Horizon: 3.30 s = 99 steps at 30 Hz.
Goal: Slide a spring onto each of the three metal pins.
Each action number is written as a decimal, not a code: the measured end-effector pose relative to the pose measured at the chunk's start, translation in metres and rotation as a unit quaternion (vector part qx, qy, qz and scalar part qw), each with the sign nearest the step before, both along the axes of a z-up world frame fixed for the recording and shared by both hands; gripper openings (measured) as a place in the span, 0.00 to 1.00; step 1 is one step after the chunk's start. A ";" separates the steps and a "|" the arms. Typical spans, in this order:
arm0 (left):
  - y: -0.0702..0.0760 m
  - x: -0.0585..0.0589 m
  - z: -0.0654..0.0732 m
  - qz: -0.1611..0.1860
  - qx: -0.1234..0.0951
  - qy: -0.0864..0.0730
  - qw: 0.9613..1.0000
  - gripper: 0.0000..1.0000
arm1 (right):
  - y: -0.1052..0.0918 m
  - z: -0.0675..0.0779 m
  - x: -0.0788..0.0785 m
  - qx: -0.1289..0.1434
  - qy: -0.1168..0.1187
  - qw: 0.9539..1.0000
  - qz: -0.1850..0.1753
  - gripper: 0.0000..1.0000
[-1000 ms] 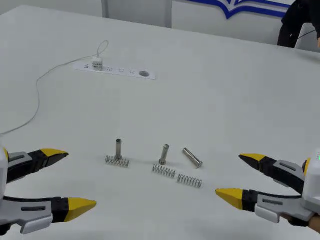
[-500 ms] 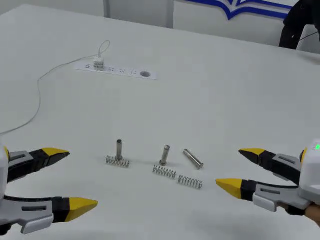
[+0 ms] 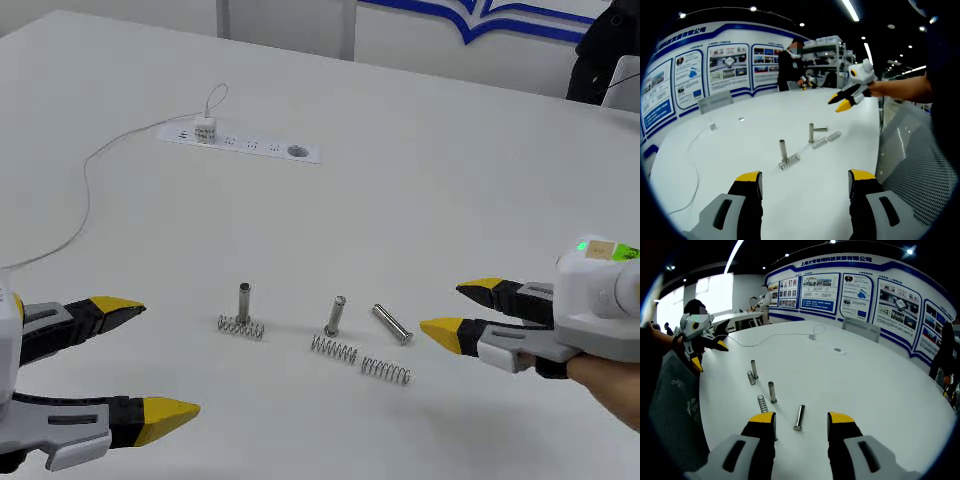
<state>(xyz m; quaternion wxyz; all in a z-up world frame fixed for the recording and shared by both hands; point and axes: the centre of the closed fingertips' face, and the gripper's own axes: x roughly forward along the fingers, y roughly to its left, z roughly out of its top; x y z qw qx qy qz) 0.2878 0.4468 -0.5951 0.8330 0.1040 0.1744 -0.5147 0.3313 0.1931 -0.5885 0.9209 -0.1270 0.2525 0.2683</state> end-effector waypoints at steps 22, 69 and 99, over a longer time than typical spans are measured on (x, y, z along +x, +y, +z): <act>-0.004 0.000 -0.002 -0.006 0.005 0.002 1.000 0.69 | 0.017 -0.048 0.043 -0.044 0.091 0.995 -0.023 0.21; -0.003 0.003 -0.005 -0.006 0.008 0.008 1.000 0.68 | 0.027 -0.088 0.051 -0.070 0.190 0.979 -0.038 0.10; -0.005 0.002 -0.002 -0.009 0.007 0.003 1.000 0.67 | 0.020 -0.059 0.032 -0.053 0.148 0.985 -0.066 0.09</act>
